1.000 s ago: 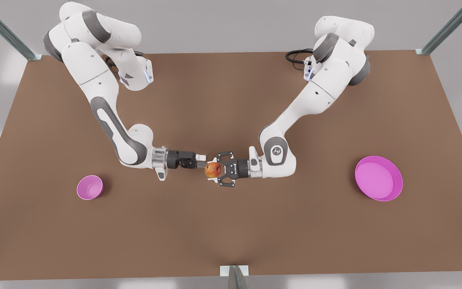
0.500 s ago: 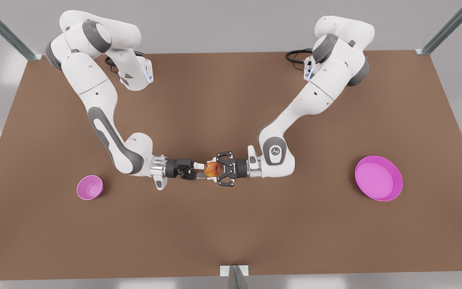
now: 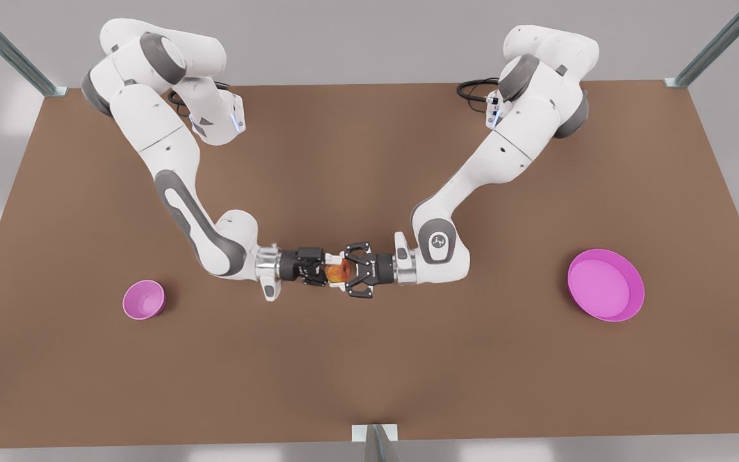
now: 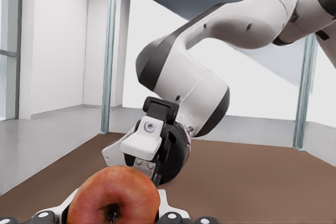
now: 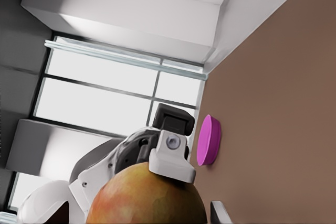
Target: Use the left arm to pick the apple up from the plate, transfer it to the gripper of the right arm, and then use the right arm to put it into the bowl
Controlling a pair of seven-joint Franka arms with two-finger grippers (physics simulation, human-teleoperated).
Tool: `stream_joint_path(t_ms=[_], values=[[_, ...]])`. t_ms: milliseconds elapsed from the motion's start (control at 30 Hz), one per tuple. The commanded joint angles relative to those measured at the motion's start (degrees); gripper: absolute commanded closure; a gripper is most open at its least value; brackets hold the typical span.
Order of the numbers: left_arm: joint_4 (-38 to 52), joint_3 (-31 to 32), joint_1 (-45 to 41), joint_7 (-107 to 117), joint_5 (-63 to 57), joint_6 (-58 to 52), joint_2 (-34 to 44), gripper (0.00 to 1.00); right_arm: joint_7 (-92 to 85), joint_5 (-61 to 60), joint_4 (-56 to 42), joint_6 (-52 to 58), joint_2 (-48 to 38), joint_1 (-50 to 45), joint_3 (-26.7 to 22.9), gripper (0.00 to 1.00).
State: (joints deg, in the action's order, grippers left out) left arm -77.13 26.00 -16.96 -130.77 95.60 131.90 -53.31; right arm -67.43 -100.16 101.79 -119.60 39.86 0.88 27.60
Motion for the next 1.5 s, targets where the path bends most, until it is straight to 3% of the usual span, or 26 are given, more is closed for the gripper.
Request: stream_joint_path(t_ms=[0,67,100,167,267,300,333,367,633,733,767,833,867,933,967,1033,1133,1200,1233,1267,1467], values=[[-0.04,0.01,0.00,-1.50,-0.32,-0.24,0.04,0.36,-3.59,-1.18,-0.28,-1.42,0.04,-0.44,0.00,0.00],[-0.04,0.01,0.00,-1.50,-0.32,-0.24,0.04,0.36,-3.85,-1.18,-0.37,-1.42,0.04,-0.35,-0.09,0.00],[-0.04,0.01,0.00,-1.50,-0.32,-0.24,0.04,0.36,-4.03,-1.18,-0.37,-1.42,0.13,-0.35,-0.18,0.07],[-0.04,0.01,0.00,-1.50,-0.32,-0.24,0.04,0.36,-3.94,-1.18,-0.37,-1.42,0.04,-0.26,-0.26,0.32],[-0.04,0.01,0.00,-1.50,-0.32,-0.24,0.13,0.36,-3.94,-1.09,-0.28,-1.42,0.04,-0.18,-0.26,0.40],[-0.04,0.01,0.00,-1.50,-0.32,-0.24,0.04,0.34,-3.85,-1.09,-0.28,-1.42,0.04,-0.18,-0.26,0.40],[-0.04,0.01,0.00,-1.50,-0.32,-0.24,0.04,0.23,-3.85,-1.09,-0.28,-1.42,0.04,-0.18,-0.26,0.40],[-0.04,0.01,0.09,-1.42,-0.32,-0.24,0.13,0.00,-3.76,-1.09,-0.28,-1.42,0.04,-0.18,-0.26,0.40],[-1.09,-0.42,0.96,-1.33,-1.29,-0.15,0.39,0.00,-3.68,-0.22,0.33,-0.37,0.13,2.37,-0.79,0.39],[-6.63,-0.34,3.33,0.34,-2.52,-0.32,4.17,0.00,-3.15,5.67,0.77,3.67,0.57,7.11,-0.79,0.39],[-11.19,-0.51,6.23,5.60,-5.41,-0.59,8.21,0.00,-1.84,9.53,0.77,5.08,0.66,9.66,-0.79,0.39],[-16.65,-0.60,16.16,41.18,-40.98,-4.36,16.91,0.00,1.68,17.27,0.07,10.44,0.74,15.90,-0.88,0.39],[-13.24,-0.51,19.59,62.10,-62.69,-14.28,19.12,0.00,3.09,19.03,-0.02,11.76,0.74,18.27,-1.41,0.39],[-3.48,-0.95,22.23,84.96,-85.65,-33.44,21.14,0.00,4.23,24.30,-1.69,14.22,0.83,22.06,-1.41,0.39],[0.66,-0.86,24.60,91.92,-89.53,-44.69,22.01,0.00,4.67,27.29,-1.86,14.57,0.83,24.34,-1.41,0.39],[5.49,-0.78,26.63,104.66,-96.20,-55.52,24.48,0.00,6.17,31.42,-4.50,20.46,0.83,26.19,-3.95,0.39],[8.83,-1.39,29.79,127.34,-97.35,-53.50,30.01,0.00,7.13,41.79,-8.19,22.31,0.92,27.16,-7.73,0.39],[2.96,-19.40,18.47,127.87,-94.90,-47.44,40.03,0.00,7.84,52.33,-12.31,21.96,0.66,28.47,-8.35,0.39],[-4.95,-20.73,16.61,130.94,-94.45,-42.52,45.65,0.00,7.92,56.73,-14.34,21.35,0.74,28.65,-8.79,0.39],[-6.19,-22.57,15.20,132.79,-94.10,-42.60,46.80,0.00,7.92,60.60,-15.84,20.73,0.74,28.74,-9.14,0.39],[-3.47,-23.01,18.37,132.27,-93.66,-47.96,44.43,0.00,7.84,79.32,-20.23,17.30,0.74,28.65,-10.90,0.39]])
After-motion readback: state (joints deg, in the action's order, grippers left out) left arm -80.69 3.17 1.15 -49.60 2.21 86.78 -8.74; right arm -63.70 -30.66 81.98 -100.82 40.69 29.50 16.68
